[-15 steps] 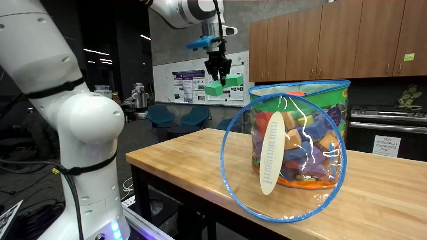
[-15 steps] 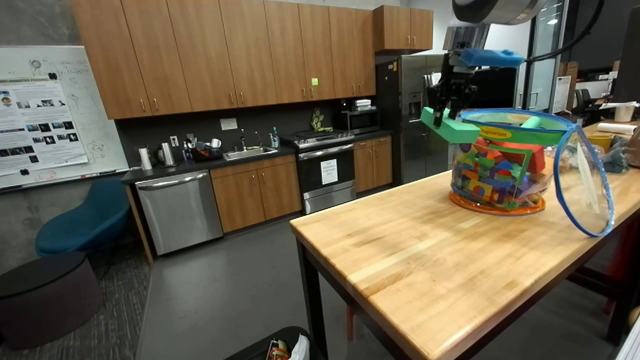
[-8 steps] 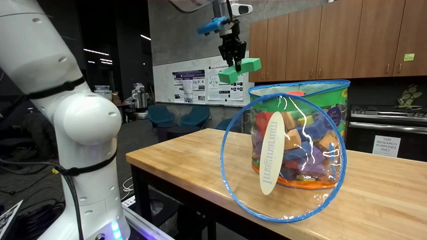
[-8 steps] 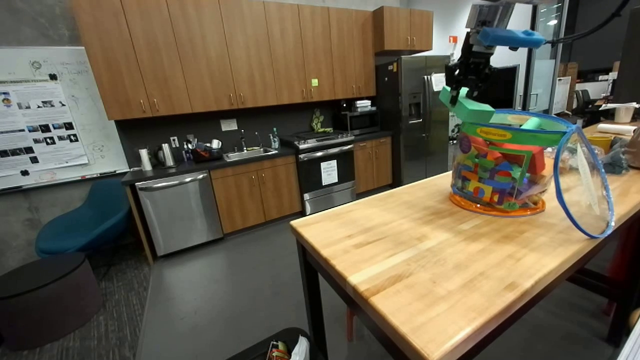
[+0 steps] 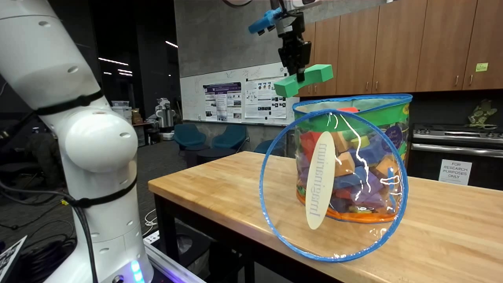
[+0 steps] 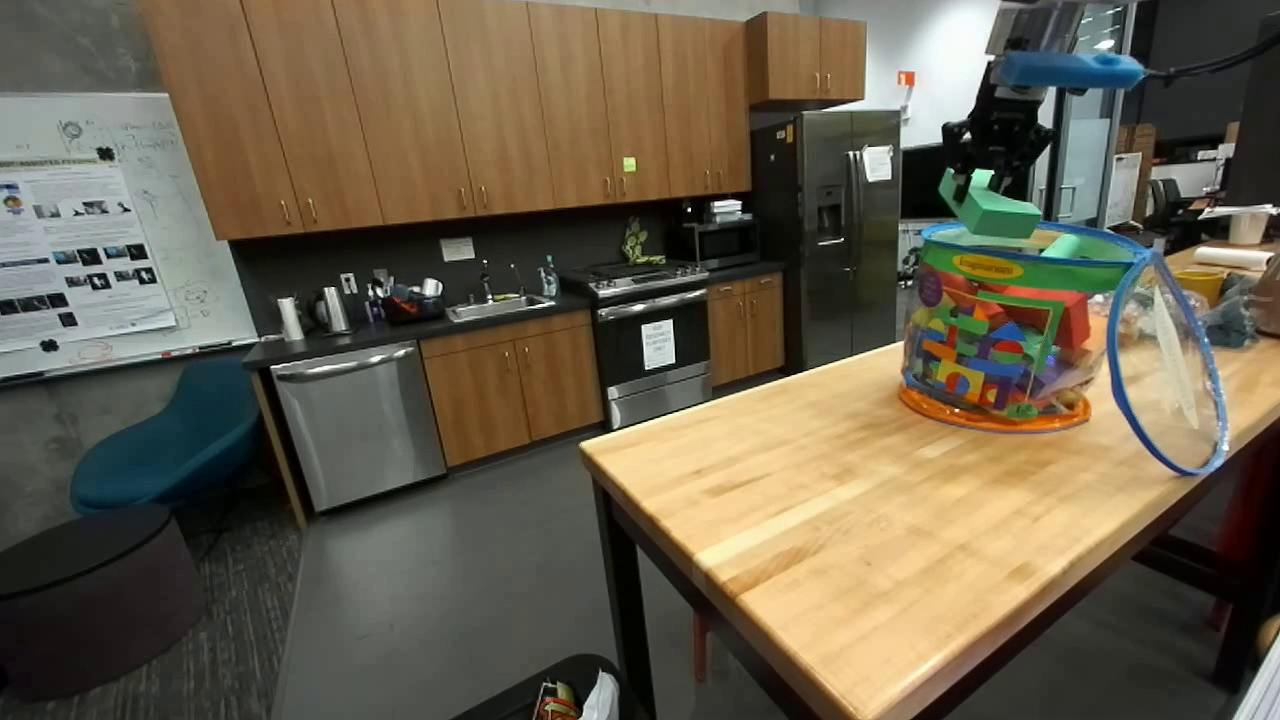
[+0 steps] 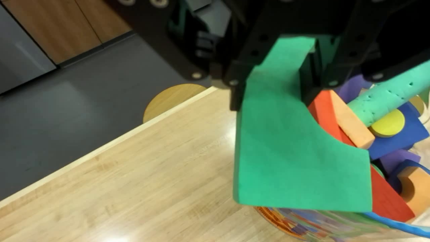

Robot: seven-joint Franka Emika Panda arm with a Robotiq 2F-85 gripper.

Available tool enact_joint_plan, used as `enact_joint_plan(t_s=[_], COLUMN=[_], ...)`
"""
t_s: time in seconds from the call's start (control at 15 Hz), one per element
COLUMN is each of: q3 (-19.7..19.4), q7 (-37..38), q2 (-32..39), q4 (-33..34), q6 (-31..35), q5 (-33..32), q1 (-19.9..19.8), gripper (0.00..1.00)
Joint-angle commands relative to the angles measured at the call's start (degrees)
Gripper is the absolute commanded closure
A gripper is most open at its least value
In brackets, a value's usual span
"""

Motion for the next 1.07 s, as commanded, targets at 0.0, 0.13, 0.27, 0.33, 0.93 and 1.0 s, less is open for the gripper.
enact_joint_plan(t_s=[0.0, 0.13, 0.27, 0.33, 0.93, 1.0], q3=[-1.2, -2.1, -2.7, -3.0, -5.4, -5.6], q7=[3.2, 4.6, 6.8, 7.7, 13.6, 13.7], q2=[2.9, 3.9, 4.6, 4.9, 9.2, 9.6], q4=[2.4, 2.6, 2.4, 2.3, 5.2, 5.4], q6=[-1.9, -2.1, -1.5, -1.2, -2.1, -2.0], q5=[-0.4, 0.0, -0.1, 0.2, 1.6, 2.0], q1=[-1.8, -2.6, -3.6, -3.9, -5.7, -5.7], gripper=[0.85, 0.85, 0.85, 0.85, 0.80, 0.46])
